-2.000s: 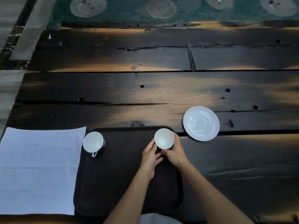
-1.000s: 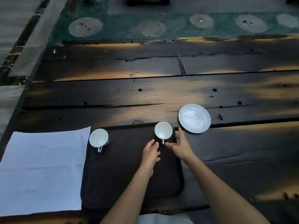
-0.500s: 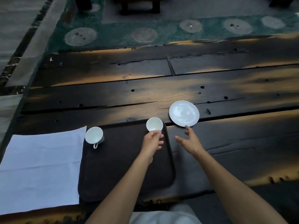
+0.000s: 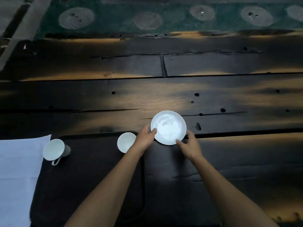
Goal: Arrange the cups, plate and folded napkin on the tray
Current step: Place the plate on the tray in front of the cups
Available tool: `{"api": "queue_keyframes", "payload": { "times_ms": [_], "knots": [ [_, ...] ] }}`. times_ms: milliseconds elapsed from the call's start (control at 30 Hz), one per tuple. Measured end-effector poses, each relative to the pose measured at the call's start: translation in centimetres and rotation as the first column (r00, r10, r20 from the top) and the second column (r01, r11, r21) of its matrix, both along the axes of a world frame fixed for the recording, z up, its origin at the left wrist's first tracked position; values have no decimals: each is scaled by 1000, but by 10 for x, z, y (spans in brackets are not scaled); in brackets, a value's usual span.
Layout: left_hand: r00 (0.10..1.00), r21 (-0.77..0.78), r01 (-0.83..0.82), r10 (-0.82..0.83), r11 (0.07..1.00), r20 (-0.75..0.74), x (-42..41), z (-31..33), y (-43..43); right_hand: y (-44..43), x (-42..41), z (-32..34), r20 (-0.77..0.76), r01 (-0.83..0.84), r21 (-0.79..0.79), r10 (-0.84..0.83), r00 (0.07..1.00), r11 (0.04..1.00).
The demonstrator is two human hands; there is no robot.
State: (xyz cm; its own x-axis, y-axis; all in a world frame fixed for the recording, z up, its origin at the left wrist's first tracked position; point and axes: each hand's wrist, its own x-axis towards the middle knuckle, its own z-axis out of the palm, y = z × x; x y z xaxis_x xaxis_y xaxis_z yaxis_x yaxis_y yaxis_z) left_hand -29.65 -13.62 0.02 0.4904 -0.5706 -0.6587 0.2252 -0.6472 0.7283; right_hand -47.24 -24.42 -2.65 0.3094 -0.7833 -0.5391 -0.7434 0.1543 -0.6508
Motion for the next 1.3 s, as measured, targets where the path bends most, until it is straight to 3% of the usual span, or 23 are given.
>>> {"api": "queue_keyframes", "payload": {
  "times_ms": [333,567,800,1300],
  "knots": [
    [993,181,-110,114,977,-10,14,-45,-42,-67,25,-39,-36,3,-7,-4,999,1000],
    [973,135,-216,224,967,-53,9,-44,-48,-77,25,-45,-38,106,-5,-106,994,994],
    [986,72,-164,161,984,41,0,-31,-27,-76,5,-29,58,194,-52,-191,980,980],
    [994,-8,-108,108,994,16,-34,12,73,8,-26,14,165,231,-113,-211,963,966]
  ]
}}
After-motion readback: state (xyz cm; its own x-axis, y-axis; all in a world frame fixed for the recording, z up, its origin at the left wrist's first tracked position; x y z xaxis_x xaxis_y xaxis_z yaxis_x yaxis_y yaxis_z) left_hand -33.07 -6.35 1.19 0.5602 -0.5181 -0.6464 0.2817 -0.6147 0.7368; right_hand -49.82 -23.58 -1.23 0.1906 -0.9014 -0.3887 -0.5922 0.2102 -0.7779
